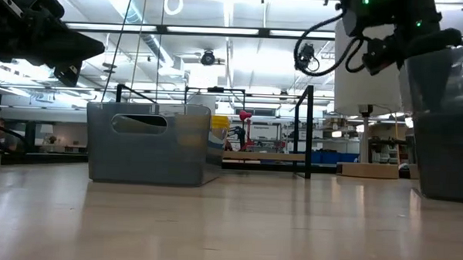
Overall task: Stack baskets on shelf by color
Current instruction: Stack the bottom right black bin on top of the top right black bin
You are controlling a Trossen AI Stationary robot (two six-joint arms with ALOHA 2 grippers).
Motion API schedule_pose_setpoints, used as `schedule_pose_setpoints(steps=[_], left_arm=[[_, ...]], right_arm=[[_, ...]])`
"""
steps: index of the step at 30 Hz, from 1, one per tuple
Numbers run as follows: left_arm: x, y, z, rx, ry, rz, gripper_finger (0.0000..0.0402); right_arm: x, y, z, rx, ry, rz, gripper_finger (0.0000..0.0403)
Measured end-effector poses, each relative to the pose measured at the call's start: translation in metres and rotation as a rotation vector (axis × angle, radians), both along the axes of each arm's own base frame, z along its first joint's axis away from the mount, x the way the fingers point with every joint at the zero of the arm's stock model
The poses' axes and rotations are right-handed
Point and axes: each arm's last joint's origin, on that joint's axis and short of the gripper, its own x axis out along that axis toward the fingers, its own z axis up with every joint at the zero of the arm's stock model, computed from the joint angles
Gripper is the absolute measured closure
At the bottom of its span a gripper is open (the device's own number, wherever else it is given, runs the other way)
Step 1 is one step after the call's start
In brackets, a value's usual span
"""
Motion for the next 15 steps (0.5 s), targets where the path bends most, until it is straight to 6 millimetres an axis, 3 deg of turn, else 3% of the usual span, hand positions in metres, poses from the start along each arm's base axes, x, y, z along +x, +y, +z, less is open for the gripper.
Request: schedule_pose_setpoints(steps=[7,15], left_arm=[[0.0,0.0,0.0,0.0,0.0,0.0,0.0368],[0.0,0.0,0.0,0.0,0.0,-0.001,0.0378]], right_arm=[[0.007,0.006,-0.025,0.036,-0.085,-0.036,0.0395],[0.026,0.017,-0.031,0.053,-0.29,-0.037,0.0394]])
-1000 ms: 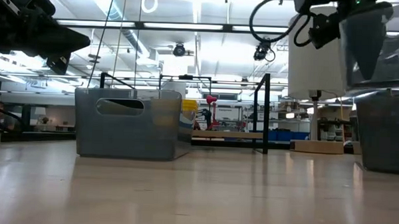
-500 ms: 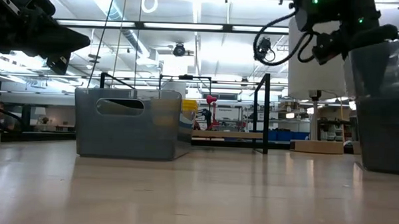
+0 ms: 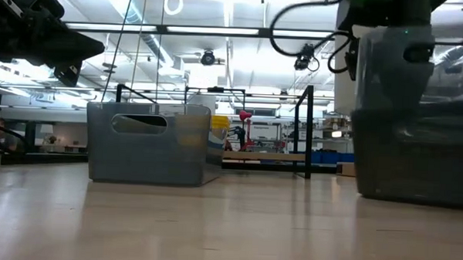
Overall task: Stack baskets on shelf by color
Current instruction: Stack the bottom right black bin on top of the top right black bin
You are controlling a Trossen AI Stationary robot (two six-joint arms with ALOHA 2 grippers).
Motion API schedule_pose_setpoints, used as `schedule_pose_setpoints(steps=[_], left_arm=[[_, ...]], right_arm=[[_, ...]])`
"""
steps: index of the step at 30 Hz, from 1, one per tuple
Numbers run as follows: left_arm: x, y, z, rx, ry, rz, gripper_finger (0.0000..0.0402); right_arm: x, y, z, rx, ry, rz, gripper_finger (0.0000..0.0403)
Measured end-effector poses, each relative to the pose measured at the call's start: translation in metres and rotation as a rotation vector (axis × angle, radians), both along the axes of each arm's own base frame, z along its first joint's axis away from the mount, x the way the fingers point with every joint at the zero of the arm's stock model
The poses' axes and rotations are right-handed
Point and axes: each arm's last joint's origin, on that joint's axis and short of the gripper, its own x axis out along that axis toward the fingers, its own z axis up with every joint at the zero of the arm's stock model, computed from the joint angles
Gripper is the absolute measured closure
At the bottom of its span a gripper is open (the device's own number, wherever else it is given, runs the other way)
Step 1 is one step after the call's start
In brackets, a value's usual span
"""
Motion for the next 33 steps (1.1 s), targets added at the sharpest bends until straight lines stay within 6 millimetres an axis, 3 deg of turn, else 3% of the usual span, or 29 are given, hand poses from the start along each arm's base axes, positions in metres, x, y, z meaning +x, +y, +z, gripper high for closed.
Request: schedule_pose_setpoints(steps=[5,9,14,20,33], left_arm=[[0.0,0.0,0.0,0.0,0.0,0.001,0.0371],[0.0,0.0,0.0,0.0,0.0,0.0,0.0366],[0.0,0.0,0.0,0.0,-0.001,0.0,0.0372],[0.0,0.0,0.0,-0.001,-0.002,0.001,0.0378],[0.0,0.0,0.0,-0.001,-0.003,0.0,0.0371]], right_arm=[[0.011,0.01,-0.001,0.03,-0.074,-0.001,0.0394],[0.024,0.018,-0.015,0.056,-0.029,0.014,0.0394],[0.049,0.027,-0.024,0.058,0.034,0.039,0.0394],[0.084,0.034,-0.017,0.052,0.044,0.064,0.0388],[0.133,0.037,-0.001,-0.011,0.081,0.155,0.0283]])
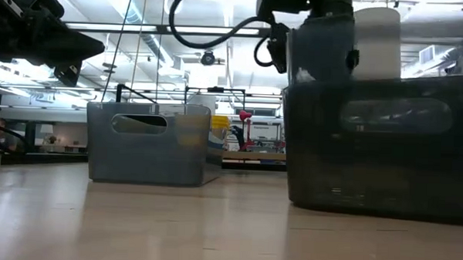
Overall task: Stack baskets on shelf by color
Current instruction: Stack the bottom right black bin on top of the top right black bin, then stack the left black bin on top of the right black bin
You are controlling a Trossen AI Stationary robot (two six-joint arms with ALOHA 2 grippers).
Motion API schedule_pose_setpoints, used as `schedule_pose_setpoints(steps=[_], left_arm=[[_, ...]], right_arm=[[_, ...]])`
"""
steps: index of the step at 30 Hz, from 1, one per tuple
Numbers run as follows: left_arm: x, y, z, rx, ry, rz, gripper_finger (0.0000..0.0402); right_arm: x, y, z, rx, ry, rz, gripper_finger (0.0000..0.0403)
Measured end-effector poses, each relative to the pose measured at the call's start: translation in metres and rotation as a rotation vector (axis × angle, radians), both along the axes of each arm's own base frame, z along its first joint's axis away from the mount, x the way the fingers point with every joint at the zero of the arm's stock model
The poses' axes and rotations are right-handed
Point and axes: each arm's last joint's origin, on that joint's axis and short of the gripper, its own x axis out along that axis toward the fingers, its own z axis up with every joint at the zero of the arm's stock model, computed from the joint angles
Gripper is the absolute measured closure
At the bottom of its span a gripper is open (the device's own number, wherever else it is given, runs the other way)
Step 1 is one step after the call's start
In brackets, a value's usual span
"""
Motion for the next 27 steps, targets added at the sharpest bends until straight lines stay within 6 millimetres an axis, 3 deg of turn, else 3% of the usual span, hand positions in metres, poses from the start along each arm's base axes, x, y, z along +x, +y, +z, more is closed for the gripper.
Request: schedule_pose_setpoints(steps=[8,14,20,27], left_arm=[[0.0,0.0,0.0,0.0,0.0,0.0,0.0376],[0.0,0.0,0.0,-0.001,-0.002,0.0,0.0366],[0.0,0.0,0.0,0.0,0.0,0.0,0.0372],[0.0,0.0,0.0,0.0,-0.002,0.0,0.0377]], right_arm=[[-0.01,-0.007,0.023,0.018,0.093,0.009,0.0249],[0.0,-0.009,0.043,-0.029,-0.034,0.025,0.0245],[0.022,0.008,0.042,-0.023,-0.243,0.093,0.0247],[0.053,0.043,0.023,0.005,-0.358,0.198,0.0247]])
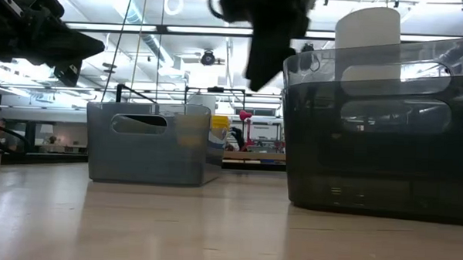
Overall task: Stack baskets on shelf by color
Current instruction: Stack the left black bin on top of the right black bin
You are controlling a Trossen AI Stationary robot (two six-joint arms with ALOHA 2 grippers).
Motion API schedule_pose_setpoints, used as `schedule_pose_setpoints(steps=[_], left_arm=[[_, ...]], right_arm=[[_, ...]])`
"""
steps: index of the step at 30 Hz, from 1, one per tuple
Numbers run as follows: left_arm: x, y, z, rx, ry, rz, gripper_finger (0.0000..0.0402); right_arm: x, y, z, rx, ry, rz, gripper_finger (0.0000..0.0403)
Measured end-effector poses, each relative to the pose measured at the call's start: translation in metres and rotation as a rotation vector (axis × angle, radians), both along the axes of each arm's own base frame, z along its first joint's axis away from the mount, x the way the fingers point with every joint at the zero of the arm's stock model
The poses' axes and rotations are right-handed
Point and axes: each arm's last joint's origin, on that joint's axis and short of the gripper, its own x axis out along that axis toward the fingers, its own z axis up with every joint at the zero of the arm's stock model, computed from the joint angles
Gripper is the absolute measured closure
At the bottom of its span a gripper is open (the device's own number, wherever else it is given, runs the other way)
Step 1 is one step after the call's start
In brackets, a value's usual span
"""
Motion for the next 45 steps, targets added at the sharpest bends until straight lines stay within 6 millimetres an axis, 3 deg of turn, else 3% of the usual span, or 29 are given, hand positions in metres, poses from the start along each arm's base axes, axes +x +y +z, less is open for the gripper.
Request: schedule_pose_setpoints(steps=[9,19,26,34,40,45], left_arm=[[0.0,0.0,0.0,-0.001,-0.001,0.001,0.0366],[0.0,0.0,0.0,-0.001,-0.001,0.0,0.0378],[0.0,0.0,0.0,-0.001,-0.001,0.0,0.0367],[0.0,0.0,0.0,-0.001,-0.001,0.0,0.0373],[0.0,0.0,0.0,-0.001,-0.001,0.001,0.0378],[0.0,0.0,0.0,-0.001,-0.001,0.001,0.037]], right_arm=[[0.063,0.035,-0.003,-0.121,-0.102,0.171,0.0247],[0.102,0.038,-0.045,-0.253,-0.125,0.209,0.0247],[0.108,0.032,-0.078,-0.256,-0.047,0.208,0.0279],[0.105,0.032,-0.076,-0.234,-0.022,0.201,0.0391],[0.101,0.034,-0.076,-0.17,0.016,0.188,0.0392],[0.093,0.036,-0.064,-0.168,0.043,0.182,0.0396]])
